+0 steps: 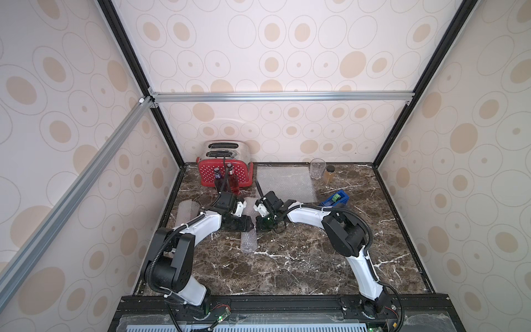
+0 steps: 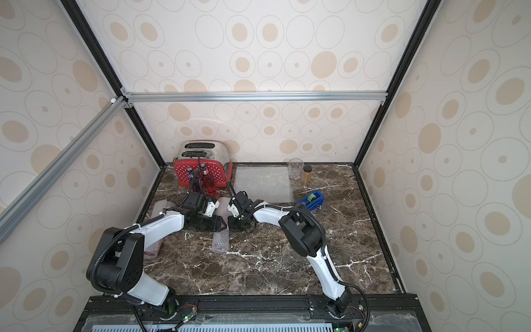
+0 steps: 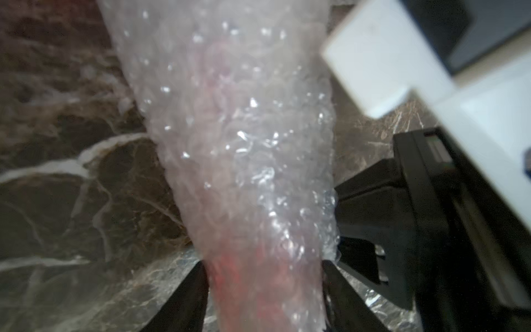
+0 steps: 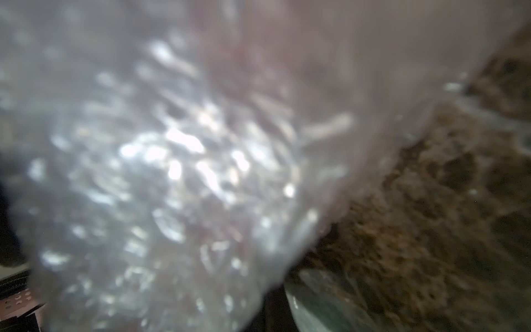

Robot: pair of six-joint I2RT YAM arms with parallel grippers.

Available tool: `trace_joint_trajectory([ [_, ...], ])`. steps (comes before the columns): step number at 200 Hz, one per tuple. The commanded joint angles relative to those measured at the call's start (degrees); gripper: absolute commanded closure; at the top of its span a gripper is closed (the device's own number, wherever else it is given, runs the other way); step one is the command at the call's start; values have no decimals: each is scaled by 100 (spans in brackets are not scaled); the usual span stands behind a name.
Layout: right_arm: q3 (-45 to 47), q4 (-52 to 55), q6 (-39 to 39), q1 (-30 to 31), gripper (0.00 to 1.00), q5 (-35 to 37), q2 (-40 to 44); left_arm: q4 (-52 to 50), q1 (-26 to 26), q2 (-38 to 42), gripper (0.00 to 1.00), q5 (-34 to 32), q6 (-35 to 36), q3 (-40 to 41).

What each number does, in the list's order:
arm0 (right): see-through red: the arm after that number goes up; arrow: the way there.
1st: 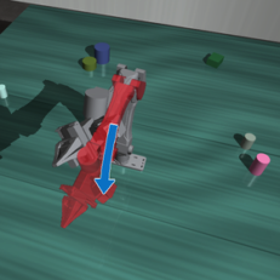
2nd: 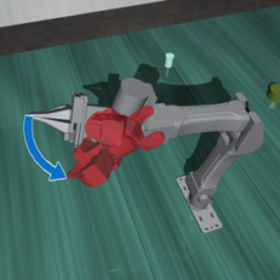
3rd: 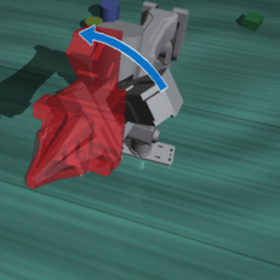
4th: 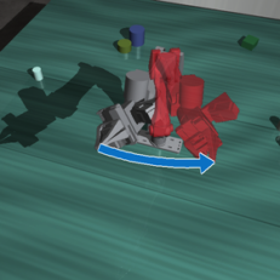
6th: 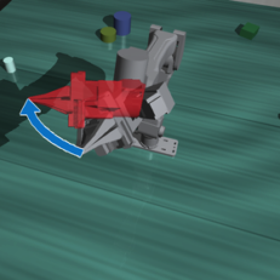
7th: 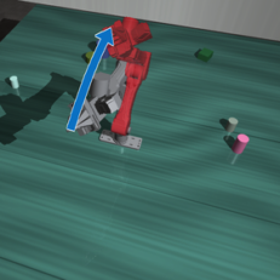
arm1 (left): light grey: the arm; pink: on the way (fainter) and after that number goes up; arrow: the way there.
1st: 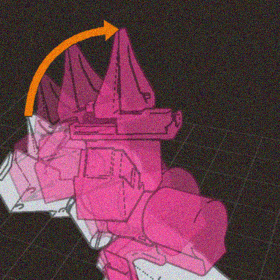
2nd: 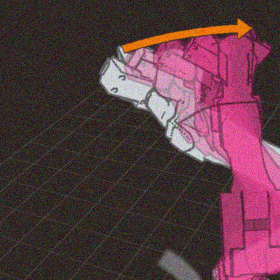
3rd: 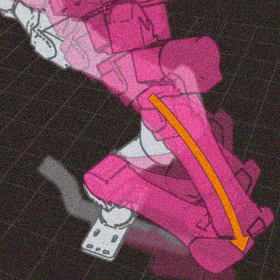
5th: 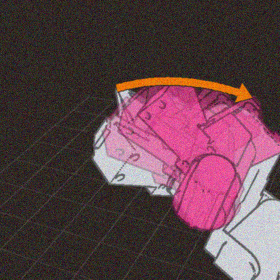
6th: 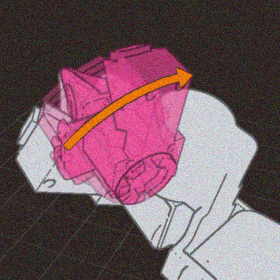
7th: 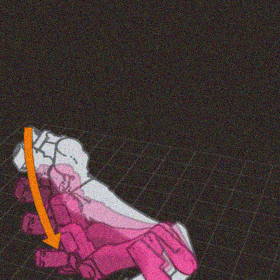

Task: Wrap wine bottles in bubble wrap
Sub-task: Stick the tape on the bubble wrap.

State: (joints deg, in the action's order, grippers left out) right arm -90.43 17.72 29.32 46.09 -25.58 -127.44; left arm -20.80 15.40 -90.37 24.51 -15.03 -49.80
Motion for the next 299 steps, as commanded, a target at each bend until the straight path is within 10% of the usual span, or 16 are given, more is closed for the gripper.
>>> trace_joint_trajectory([
  [1, 359, 157, -190, 32, 100, 310, 454, -109, 75, -108, 24, -61, 104, -80],
  [102, 2295, 212, -123, -309, 97, 977, 2859, -408, 331, -557, 24, -493, 70, -501],
  [206, 1002, -797, 682, -43, 100, 16, 730, -364, 336, -454, 42, -474, 57, -372],
  [299, 1042, -434, 619, 72, 100, 131, 897, -355, 334, -491, 47, -462, 41, -364],
])
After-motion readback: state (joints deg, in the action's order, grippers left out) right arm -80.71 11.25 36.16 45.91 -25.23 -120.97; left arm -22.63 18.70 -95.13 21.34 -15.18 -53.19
